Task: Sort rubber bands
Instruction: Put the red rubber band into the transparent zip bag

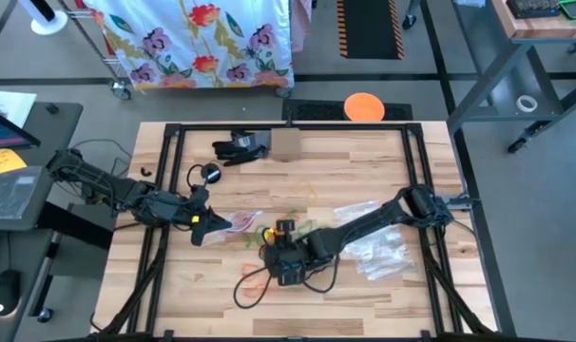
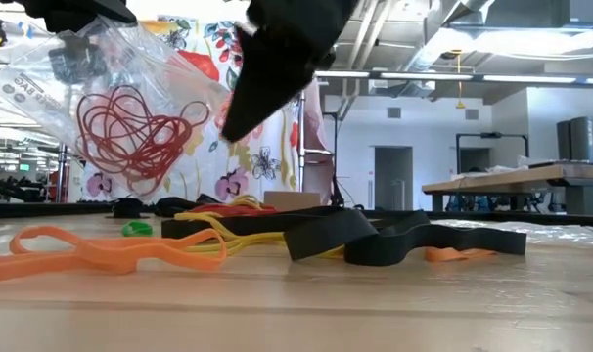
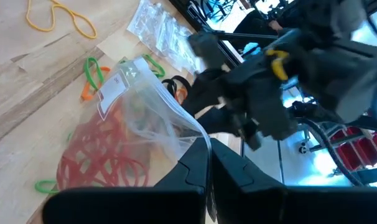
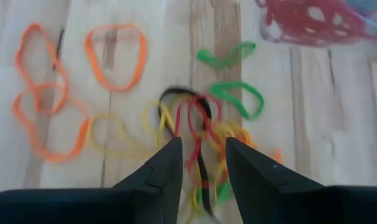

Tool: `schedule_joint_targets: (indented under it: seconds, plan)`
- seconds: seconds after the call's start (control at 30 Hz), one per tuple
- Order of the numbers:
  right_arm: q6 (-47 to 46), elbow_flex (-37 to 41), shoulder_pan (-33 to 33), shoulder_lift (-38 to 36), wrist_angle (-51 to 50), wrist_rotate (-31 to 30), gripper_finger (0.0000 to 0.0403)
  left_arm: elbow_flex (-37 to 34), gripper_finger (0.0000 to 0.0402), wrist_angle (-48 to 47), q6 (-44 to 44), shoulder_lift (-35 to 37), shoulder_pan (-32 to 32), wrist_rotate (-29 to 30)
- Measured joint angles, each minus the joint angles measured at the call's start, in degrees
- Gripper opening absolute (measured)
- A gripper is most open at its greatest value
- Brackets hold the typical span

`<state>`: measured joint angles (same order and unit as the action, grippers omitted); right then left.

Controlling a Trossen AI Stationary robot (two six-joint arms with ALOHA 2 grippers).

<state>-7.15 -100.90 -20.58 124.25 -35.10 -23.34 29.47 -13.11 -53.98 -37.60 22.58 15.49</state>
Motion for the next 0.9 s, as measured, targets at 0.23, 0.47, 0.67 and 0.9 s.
schedule_joint_targets:
  seconds: [0.23,0.47,0.67,0.9]
  plan:
    - [-2.8,6.4,2.2,0.0,4.7,2.5,0.0118,0.0,0.0000,0.0,-0.1,0.0,0.0,-0.2]
    - [-4.0,10.6,3.2,0.0,9.7,6.8,0.0118,0.0,0.0000,0.0,-0.3,0.0,0.0,-0.2]
    - [-4.4,10.6,3.1,0.0,10.0,6.8,0.0078,0.0,0.0000,0.0,-1.0,0.0,0.0,0.1]
    - [-6.8,10.6,3.6,1.2,10.2,12.0,0.0005,0.0,0.0000,0.1,-1.1,0.0,0.0,0.2]
